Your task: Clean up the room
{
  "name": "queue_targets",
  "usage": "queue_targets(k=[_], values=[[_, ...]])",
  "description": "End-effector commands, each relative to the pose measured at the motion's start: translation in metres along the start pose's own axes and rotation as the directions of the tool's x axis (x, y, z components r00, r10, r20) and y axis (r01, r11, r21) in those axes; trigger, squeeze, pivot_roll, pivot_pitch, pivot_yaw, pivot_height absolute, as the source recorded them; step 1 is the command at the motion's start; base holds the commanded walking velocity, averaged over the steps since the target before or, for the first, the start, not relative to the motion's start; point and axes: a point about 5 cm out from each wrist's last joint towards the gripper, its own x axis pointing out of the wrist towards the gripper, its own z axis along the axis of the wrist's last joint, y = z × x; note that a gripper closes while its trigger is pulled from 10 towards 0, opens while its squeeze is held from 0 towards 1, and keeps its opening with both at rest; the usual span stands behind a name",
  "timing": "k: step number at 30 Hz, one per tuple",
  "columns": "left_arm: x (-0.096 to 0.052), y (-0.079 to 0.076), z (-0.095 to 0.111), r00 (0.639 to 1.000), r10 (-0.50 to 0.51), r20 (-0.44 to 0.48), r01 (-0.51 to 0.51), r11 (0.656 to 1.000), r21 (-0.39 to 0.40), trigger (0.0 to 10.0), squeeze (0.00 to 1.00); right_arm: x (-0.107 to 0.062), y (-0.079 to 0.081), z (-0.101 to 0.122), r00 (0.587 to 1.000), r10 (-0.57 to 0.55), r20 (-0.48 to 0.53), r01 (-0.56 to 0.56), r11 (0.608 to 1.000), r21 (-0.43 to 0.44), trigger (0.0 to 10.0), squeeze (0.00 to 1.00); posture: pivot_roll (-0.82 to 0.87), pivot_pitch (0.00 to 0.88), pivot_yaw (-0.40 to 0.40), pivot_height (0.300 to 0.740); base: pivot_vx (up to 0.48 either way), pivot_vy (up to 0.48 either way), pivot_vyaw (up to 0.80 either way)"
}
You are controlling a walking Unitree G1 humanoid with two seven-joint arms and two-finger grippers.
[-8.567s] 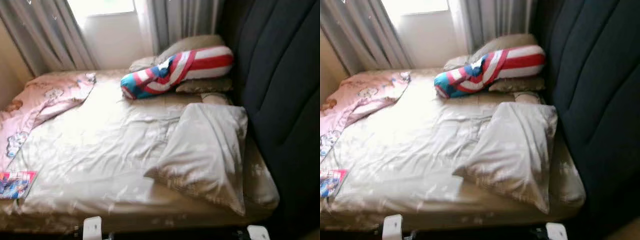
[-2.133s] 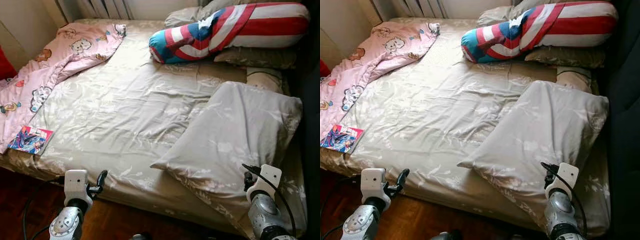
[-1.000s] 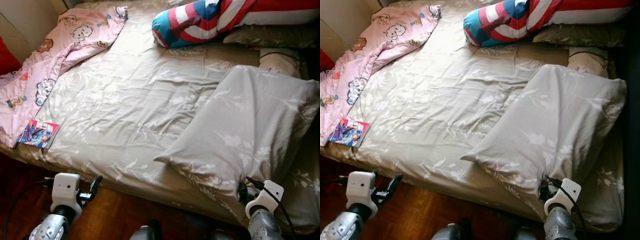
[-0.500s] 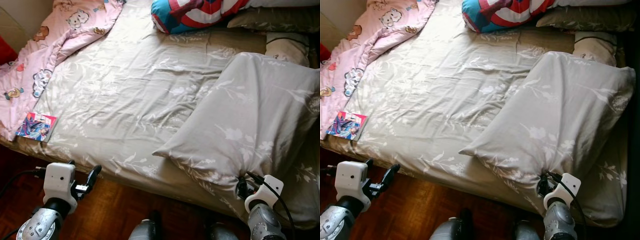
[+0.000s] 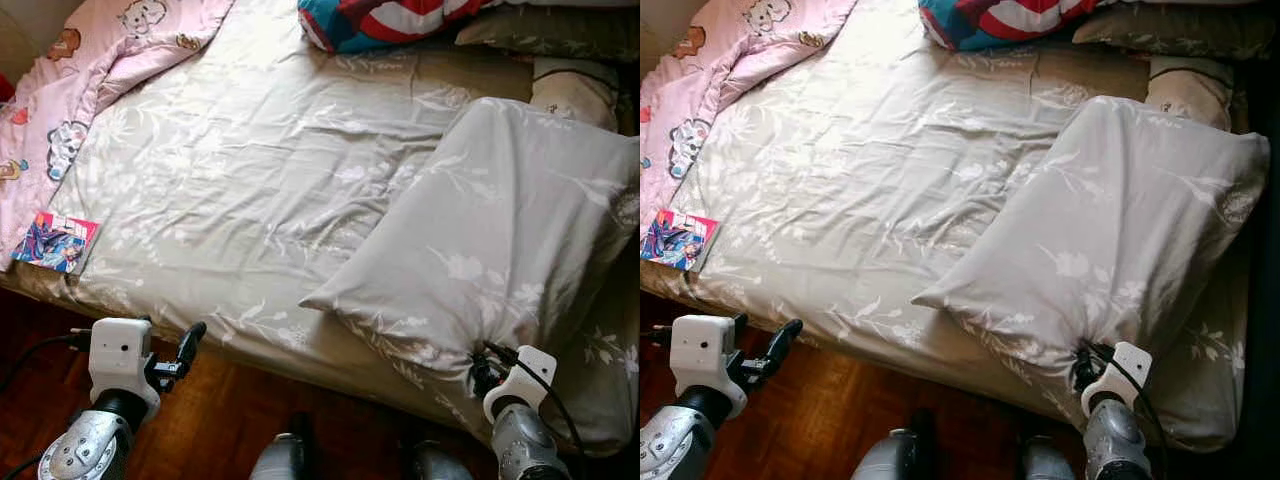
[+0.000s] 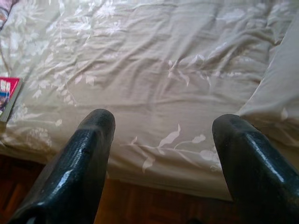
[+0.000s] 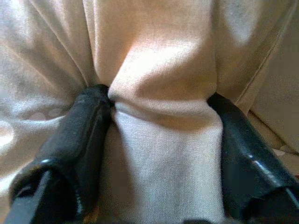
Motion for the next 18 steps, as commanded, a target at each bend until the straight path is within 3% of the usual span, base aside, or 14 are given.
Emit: queue_targets(k=[1,18], values=[[-0.0061,0.0063,-0.0050,0.999,0.029,-0.040,-0.029,0.999,-0.014,10.0,0.00,-0.0122,0.0051,-0.0450,0.984,0.018,-0.180,-0.022,1.000,-0.016,0.0,0.00,0.21,0.490,0.246,0.740,0.000,0.000,0.00],[-0.0013,0.0064,-0.0034,0.999,0.021,-0.042,-0.022,1.000,-0.018,10.0,0.00,-0.0132,0.0081,-0.0476,0.984,0.020,-0.179,-0.023,1.000,-0.017,0.0,0.00,0.20,0.483,0.254,0.740,0.000,0.000,0.00]])
